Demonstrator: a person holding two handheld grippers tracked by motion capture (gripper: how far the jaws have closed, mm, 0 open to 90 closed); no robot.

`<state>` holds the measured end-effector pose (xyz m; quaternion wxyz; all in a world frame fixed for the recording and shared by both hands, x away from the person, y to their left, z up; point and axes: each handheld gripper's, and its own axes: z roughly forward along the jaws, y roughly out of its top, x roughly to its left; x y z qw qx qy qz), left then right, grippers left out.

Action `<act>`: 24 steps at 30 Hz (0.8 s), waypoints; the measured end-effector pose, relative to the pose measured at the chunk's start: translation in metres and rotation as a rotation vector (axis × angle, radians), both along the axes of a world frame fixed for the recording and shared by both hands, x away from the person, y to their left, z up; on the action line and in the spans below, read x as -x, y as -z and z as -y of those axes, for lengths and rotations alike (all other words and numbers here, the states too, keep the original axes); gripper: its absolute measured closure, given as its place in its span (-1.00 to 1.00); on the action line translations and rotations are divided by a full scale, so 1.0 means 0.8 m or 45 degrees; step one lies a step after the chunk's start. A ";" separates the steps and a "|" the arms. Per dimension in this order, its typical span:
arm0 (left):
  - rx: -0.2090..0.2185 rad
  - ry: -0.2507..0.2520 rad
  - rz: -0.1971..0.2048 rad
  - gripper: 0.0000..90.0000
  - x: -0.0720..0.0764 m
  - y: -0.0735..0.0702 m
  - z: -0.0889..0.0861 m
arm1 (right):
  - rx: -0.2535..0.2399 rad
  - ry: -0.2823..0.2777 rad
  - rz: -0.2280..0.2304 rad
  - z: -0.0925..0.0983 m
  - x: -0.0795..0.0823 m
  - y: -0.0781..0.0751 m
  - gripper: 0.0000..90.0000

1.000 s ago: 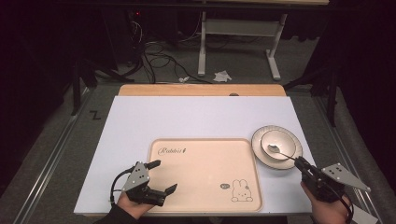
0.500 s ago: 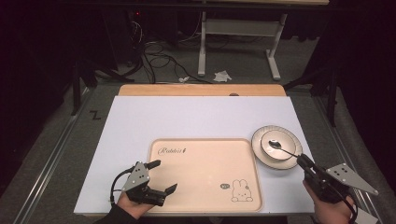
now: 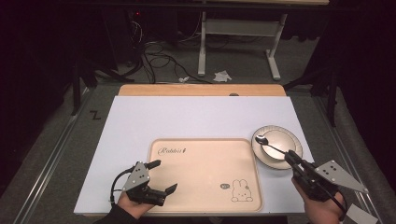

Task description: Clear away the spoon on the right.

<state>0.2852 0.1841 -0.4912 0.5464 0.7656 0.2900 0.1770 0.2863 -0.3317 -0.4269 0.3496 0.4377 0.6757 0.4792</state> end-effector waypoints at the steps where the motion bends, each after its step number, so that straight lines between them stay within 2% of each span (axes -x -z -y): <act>1: 0.001 0.000 0.000 -0.93 0.000 0.000 0.000 | -0.003 -0.002 0.008 -0.001 0.001 -0.003 0.86; 8: 0.001 0.000 -0.003 -0.93 -0.001 0.001 0.000 | -0.009 -0.060 0.059 -0.016 0.005 -0.017 0.86; 16: 0.002 -0.002 -0.002 -0.92 0.000 0.000 0.000 | -0.001 -0.138 0.053 -0.052 0.001 -0.020 0.86; 24: 0.005 -0.001 -0.001 -0.92 0.000 0.000 -0.001 | 0.037 -0.220 0.036 -0.090 -0.006 -0.013 0.86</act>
